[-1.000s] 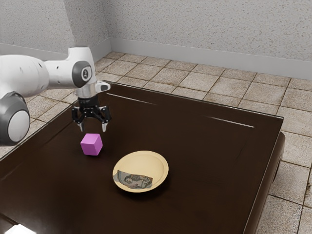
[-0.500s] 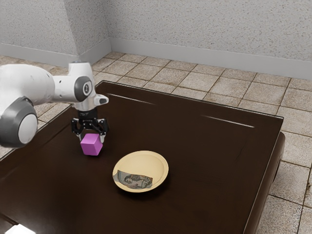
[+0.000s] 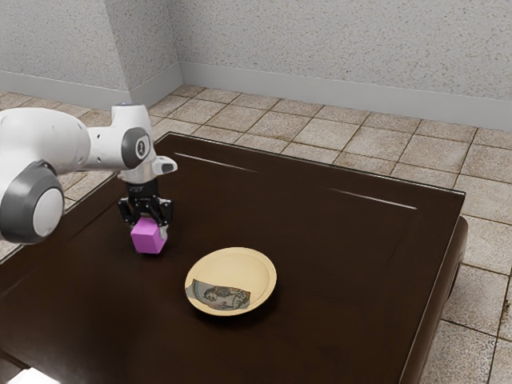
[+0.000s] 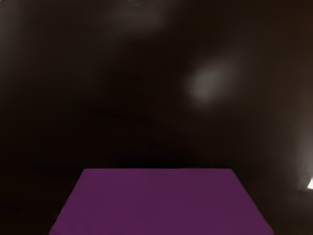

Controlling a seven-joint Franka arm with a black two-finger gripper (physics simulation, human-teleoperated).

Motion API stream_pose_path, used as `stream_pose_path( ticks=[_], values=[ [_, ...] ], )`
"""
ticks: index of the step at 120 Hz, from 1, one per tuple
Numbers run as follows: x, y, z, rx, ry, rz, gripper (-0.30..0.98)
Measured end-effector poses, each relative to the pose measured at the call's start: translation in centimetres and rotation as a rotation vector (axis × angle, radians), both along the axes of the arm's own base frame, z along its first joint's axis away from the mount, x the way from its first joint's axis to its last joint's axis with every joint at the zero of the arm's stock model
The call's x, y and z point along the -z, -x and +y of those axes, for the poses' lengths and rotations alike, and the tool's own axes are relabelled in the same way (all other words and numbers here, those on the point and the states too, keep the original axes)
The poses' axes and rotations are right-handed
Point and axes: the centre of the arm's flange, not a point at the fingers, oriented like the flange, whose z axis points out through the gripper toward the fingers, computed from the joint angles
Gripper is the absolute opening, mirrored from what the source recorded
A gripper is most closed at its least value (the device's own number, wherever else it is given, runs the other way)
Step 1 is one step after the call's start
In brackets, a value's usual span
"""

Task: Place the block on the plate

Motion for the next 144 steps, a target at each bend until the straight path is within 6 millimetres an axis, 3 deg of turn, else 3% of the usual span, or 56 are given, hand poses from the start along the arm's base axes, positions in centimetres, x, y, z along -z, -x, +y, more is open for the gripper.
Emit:
stream_pose_path(
  ticks=[20,32,43,68,79,89,106,144],
  values=[
    [-5.0,-0.7,-0.6,0.023,-0.004,-0.068,0.36],
    [-7.9,-1.2,-2.2,0.053,-0.003,-0.101,0.36],
    [-9.8,-2.5,-6.9,0.128,-0.004,-0.128,0.36],
    [-11.2,-3.1,-17.6,0.287,0.012,-0.135,0.37],
    [-12.9,-2.2,-21.3,0.34,0.031,-0.148,0.38],
    [-14.1,0.0,-23.0,0.365,0.059,-0.139,0.37],
    [-13.2,3.6,-23.2,0.365,0.097,-0.093,0.37],
    [-7.6,6.1,-23.8,0.364,0.127,-0.03,0.38]
  ],
)
